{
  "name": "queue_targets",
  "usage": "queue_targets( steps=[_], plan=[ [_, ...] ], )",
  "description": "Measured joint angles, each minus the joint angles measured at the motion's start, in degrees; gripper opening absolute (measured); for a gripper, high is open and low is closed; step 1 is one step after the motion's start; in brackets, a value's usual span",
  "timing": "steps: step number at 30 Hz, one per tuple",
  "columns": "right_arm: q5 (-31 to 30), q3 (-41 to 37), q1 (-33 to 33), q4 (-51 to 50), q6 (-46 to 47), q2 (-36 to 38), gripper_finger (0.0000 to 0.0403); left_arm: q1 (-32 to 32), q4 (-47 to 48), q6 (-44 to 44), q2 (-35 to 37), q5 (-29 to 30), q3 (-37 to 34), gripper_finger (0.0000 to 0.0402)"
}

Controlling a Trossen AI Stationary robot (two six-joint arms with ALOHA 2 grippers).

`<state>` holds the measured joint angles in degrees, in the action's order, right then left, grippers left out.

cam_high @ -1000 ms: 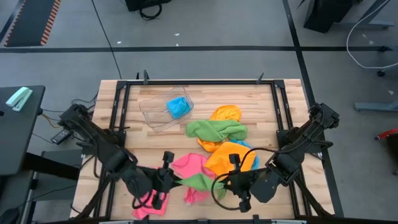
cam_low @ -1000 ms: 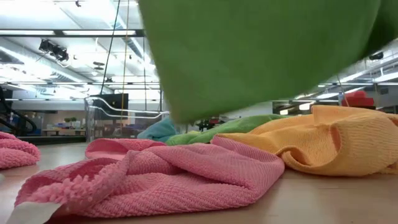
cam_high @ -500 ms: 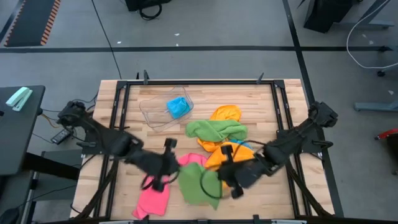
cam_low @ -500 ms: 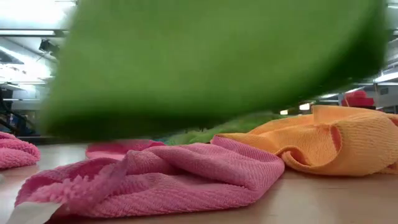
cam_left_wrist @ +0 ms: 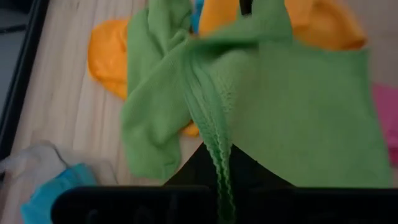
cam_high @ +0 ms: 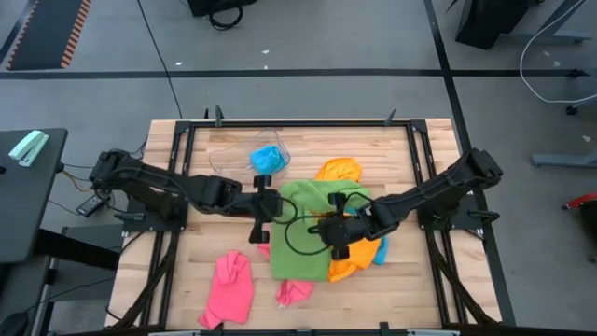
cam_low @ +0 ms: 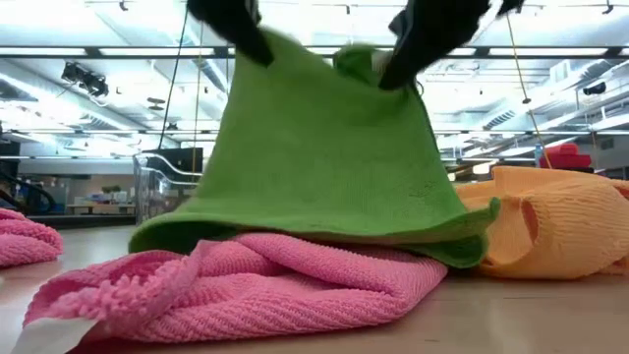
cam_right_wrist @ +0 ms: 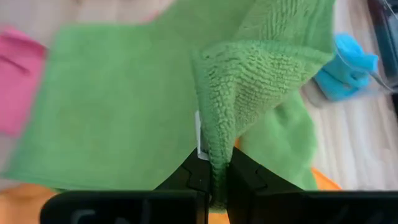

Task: Fold microfiber towels
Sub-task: Fold the left green microfiber towel

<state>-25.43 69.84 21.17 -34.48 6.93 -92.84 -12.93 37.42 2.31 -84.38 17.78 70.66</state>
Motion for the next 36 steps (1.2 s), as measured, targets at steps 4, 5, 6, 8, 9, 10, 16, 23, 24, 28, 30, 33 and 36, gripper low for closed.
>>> queue_targets(
  steps=[4,5,6,8,9,10,16,23,24,28,30,33,36],
  plan=[
    [-0.2,-3.0,-1.5,1.4,-6.1,0.0,0.0037,0.9,-1.0,-1.8,0.0,0.0,-2.2,0.0016],
    [-0.2,-3.5,-1.9,1.9,-7.9,0.0,0.0037,1.1,-1.2,-2.9,0.0,0.0,-2.6,0.0021],
    [-0.2,-3.9,-2.3,2.5,-9.8,0.0,0.0037,1.2,-1.5,-3.4,0.0,-0.1,-3.0,0.0025],
    [-0.1,-4.4,-3.3,3.2,-13.4,0.0,0.0037,1.7,-3.5,-5.0,0.0,-0.1,-4.1,0.0026],
    [-0.2,-4.5,-3.9,3.1,-14.8,0.0,0.0037,2.1,-4.9,-5.9,0.0,-0.1,-4.7,0.0023],
    [-0.2,-4.5,-4.5,3.1,-16.0,0.0,0.0037,2.4,-6.0,-6.8,0.0,-0.1,-5.3,0.0019],
    [-0.6,-5.4,-8.0,4.4,-22.6,0.0,0.0037,4.7,-10.5,-10.4,0.0,-0.1,-9.7,0.0011],
    [-0.6,-11.4,-7.5,10.7,-25.7,0.0,0.0037,3.6,-12.5,-10.3,0.0,-0.1,-12.4,0.002],
    [-0.7,-11.9,-7.2,11.4,-25.9,0.0,0.0037,3.2,-12.7,-10.4,0.0,-0.1,-12.6,0.0015],
    [-1.2,-14.0,-5.4,14.0,-27.3,0.0,0.0037,1.4,-13.7,-10.4,0.0,-0.7,-14.0,0.0008],
    [-1.5,-15.0,-4.5,14.8,-28.1,0.0,0.0037,0.5,-15.5,-10.3,0.0,-0.9,-15.6,0.0013],
    [-1.5,-16.6,-3.7,16.6,-29.8,0.0,0.0037,-0.3,-18.6,-10.1,0.0,-0.9,-17.6,0.0025],
    [-1.5,-18.0,-3.7,17.7,-31.2,0.0,0.0037,-0.4,-22.1,-10.1,0.0,-0.7,-19.9,0.0023]
  ],
)
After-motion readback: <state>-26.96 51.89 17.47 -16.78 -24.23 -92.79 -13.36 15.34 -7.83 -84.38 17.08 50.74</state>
